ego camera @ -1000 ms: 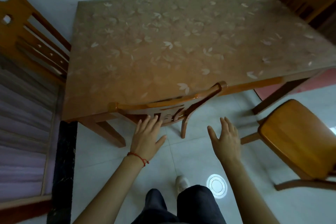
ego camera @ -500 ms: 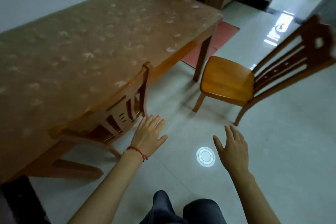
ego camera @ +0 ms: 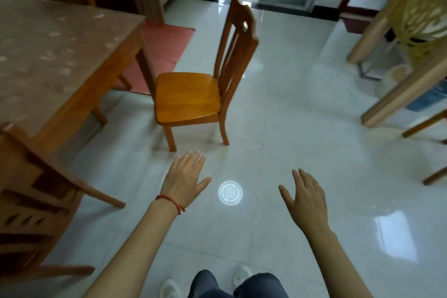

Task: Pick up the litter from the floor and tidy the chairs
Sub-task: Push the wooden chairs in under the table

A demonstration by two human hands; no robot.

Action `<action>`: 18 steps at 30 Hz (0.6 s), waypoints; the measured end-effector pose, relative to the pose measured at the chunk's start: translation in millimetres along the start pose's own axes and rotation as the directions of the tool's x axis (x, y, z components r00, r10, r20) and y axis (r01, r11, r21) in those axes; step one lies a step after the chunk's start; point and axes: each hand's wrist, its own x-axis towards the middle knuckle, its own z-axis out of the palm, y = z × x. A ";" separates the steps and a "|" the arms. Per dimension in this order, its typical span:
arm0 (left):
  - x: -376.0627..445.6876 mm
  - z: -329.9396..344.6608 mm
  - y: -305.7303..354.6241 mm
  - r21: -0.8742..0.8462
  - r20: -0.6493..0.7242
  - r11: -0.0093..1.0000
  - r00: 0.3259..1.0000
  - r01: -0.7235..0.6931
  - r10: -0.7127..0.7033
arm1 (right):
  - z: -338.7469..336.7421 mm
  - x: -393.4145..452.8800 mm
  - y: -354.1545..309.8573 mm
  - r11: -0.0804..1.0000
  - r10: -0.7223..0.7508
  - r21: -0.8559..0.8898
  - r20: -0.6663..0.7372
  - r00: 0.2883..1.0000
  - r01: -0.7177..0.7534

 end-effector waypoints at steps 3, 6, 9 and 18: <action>41.7 10.6 41.7 -0.004 0.013 0.999 0.999 -0.043 0.043 | -12.0 17.8 45.9 0.999 0.031 -0.005 -0.005 0.999 -0.031; 80.4 14.6 73.9 -0.008 0.024 0.998 0.998 -0.064 0.064 | -22.1 37.9 82.0 0.999 0.046 -0.013 -0.015 0.999 -0.046; 119.8 20.0 92.0 0.000 0.010 0.995 0.995 -0.099 0.099 | -30.0 63.4 109.8 0.998 0.062 -0.021 -0.030 0.998 -0.063; 272.4 43.9 95.6 0.025 0.058 0.987 0.986 -0.159 0.157 | -38.4 188.0 153.8 0.993 0.119 -0.011 -0.035 0.992 -0.120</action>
